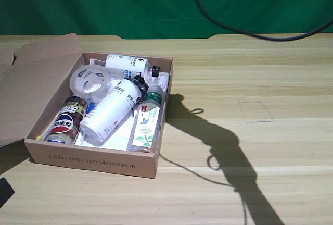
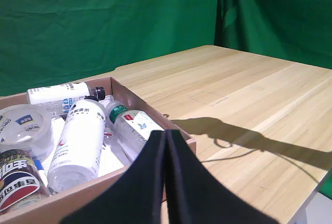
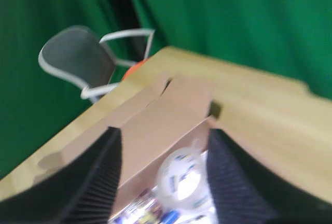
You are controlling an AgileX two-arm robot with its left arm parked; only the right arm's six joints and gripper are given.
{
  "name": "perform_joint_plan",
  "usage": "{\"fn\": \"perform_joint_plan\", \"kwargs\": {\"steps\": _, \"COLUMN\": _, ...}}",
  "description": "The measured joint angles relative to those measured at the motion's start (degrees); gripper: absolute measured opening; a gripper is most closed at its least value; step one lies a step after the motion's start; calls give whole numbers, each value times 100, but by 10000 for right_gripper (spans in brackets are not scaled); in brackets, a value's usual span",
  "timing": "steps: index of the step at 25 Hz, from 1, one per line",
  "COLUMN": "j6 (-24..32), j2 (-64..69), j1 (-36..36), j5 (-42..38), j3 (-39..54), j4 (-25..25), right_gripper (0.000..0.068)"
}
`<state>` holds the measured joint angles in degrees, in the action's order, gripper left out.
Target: Place the white bottle into the box.
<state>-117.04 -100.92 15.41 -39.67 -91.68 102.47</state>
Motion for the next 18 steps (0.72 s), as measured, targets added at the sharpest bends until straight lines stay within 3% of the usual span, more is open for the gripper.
{"fn": "perform_joint_plan", "kwargs": {"steps": 4, "j6": -34, "j2": 508, "j1": -796, "j5": -190, "j3": 0, "j4": 0, "right_gripper": 171}}
{"fn": "perform_joint_plan", "kwargs": {"steps": 5, "j6": 39, "j2": 709, "j1": -1066, "j5": -249, "j3": 0, "j4": 0, "right_gripper": 89}}
{"fn": "perform_joint_plan", "kwargs": {"steps": 7, "j6": 215, "j2": 993, "j1": -1400, "j5": -288, "j3": 0, "j4": 0, "right_gripper": 30}}
{"fn": "perform_joint_plan", "kwargs": {"steps": 18, "j6": 1002, "j2": 2588, "j1": -2652, "j5": 143, "j3": 35, "j4": -13, "right_gripper": 4}}
